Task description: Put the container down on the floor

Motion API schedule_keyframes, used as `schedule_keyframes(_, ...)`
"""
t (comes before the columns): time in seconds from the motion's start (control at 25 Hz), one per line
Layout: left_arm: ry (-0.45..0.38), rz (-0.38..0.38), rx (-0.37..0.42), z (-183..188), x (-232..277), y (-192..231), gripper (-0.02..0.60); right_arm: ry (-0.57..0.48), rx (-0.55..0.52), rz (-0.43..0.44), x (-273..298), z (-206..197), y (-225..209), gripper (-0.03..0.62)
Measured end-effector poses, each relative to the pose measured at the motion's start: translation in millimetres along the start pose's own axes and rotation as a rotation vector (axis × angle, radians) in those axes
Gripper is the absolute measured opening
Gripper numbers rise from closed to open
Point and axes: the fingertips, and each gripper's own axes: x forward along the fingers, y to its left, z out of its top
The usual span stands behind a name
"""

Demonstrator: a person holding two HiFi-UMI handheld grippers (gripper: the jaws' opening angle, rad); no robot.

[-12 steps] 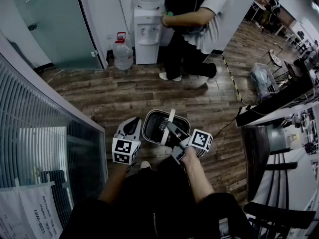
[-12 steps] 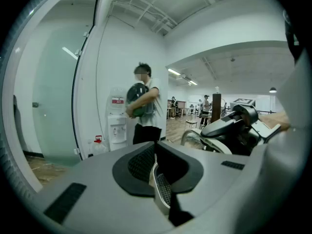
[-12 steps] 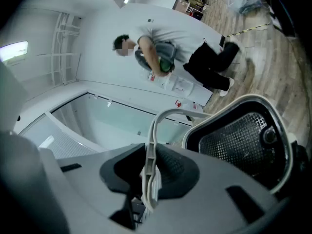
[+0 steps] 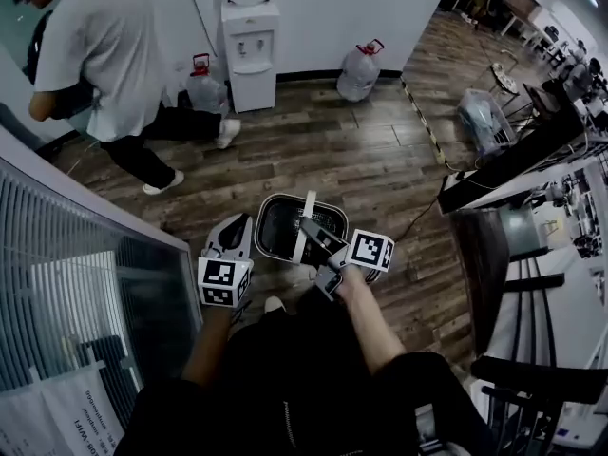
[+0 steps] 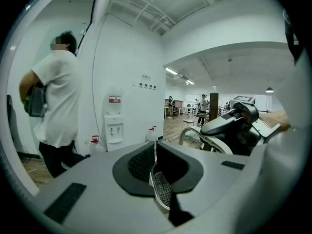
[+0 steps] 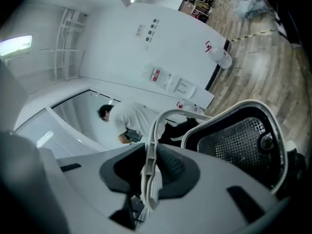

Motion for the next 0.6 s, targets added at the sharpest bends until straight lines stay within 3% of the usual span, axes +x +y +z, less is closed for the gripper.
schedule_keyframes(0.44, -0.001, 0.011, -0.010, 0.5, 2.4, 6.4, 0.025, 0.040, -0.012, -0.021, 3.9, -2.5, -1.5, 0.084)
schedule_keyframes(0.6, -0.003, 0.015, -0.013, 0.2, 1.8, 8.8, 0.025, 0.044, 0.005, 0.007, 7.5, -4.4, 3.5, 0.084)
